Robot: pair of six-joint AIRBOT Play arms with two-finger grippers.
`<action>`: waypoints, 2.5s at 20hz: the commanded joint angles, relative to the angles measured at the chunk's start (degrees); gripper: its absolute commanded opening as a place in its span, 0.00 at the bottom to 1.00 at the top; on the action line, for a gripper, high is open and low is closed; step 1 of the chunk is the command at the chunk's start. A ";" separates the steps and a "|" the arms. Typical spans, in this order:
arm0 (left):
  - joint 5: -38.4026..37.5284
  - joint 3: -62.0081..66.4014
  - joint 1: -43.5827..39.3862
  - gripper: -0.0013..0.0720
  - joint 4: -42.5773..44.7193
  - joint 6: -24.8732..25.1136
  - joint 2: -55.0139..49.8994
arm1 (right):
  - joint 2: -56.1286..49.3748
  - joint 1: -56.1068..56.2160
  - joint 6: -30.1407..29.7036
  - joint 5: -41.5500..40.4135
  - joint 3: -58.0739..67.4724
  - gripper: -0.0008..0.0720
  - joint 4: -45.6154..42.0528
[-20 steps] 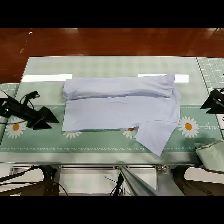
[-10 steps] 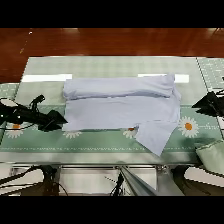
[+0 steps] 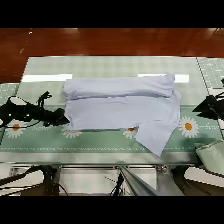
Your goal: Fold the shirts.
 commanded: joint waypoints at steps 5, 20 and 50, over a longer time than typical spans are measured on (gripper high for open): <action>-2.49 0.00 3.26 0.04 -0.31 1.11 0.09 | 3.76 -0.02 -2.82 -7.17 -16.24 0.61 0.04; -3.96 5.70 3.30 0.04 -0.50 3.89 2.12 | 5.38 15.15 -3.17 -22.36 -17.35 0.04 9.81; -5.60 40.98 0.57 0.68 -9.90 1.75 -22.08 | -13.94 14.32 11.06 -37.62 11.50 0.85 -3.74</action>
